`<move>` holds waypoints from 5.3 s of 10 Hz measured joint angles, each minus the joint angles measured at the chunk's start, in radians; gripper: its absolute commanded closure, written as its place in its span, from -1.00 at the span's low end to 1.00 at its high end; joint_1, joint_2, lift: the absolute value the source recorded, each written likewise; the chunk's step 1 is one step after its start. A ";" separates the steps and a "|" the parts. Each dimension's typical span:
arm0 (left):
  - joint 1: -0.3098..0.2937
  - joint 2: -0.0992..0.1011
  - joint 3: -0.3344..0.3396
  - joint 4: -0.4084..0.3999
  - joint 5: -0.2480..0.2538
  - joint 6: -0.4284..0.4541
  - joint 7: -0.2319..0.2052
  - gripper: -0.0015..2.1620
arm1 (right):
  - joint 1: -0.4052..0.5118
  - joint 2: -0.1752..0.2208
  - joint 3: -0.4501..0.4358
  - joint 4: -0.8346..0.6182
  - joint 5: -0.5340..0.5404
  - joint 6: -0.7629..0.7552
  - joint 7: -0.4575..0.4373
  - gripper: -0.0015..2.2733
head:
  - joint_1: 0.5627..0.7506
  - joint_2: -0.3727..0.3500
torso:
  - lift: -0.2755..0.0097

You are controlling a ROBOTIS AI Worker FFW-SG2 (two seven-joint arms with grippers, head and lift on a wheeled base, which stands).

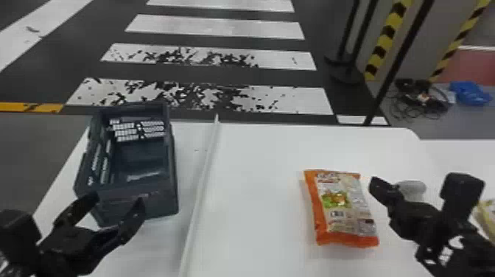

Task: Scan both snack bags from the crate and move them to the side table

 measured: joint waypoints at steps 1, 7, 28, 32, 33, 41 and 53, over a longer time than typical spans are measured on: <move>0.000 0.000 0.000 0.000 0.001 0.000 0.000 -0.96 | 0.014 -0.002 -0.034 -0.013 0.000 0.000 0.012 -0.90 | 0.41 -0.25 | 0.24; -0.004 -0.002 -0.001 0.006 0.002 0.000 -0.002 -0.96 | 0.035 -0.108 -0.143 0.043 0.007 0.027 0.015 -0.91 | 0.41 -0.61 | 0.24; 0.002 -0.005 0.001 0.006 0.005 0.000 -0.002 -0.96 | -0.125 -0.197 -0.077 0.220 0.073 0.188 -0.028 0.93 | 0.41 -0.71 | 0.24; -0.004 -0.006 0.000 0.012 0.005 0.000 0.000 -0.96 | 0.040 -0.117 -0.069 -0.141 0.120 0.383 -0.099 0.97 | 0.41 -0.60 | 0.24; -0.006 -0.006 -0.001 0.014 0.005 0.000 0.000 -0.96 | 0.074 -0.099 -0.059 -0.223 0.131 0.447 -0.114 0.97 | 0.41 -0.58 | 0.24; -0.017 -0.006 -0.010 0.030 0.008 -0.001 0.000 -0.96 | 0.198 -0.035 0.175 -0.617 0.246 0.801 -0.169 0.97 | 0.41 -0.13 | 0.24; -0.017 0.002 -0.012 0.031 0.012 -0.003 -0.002 -0.96 | 0.120 -0.038 0.374 -0.565 0.360 0.838 -0.184 0.97 | 0.41 0.11 | 0.24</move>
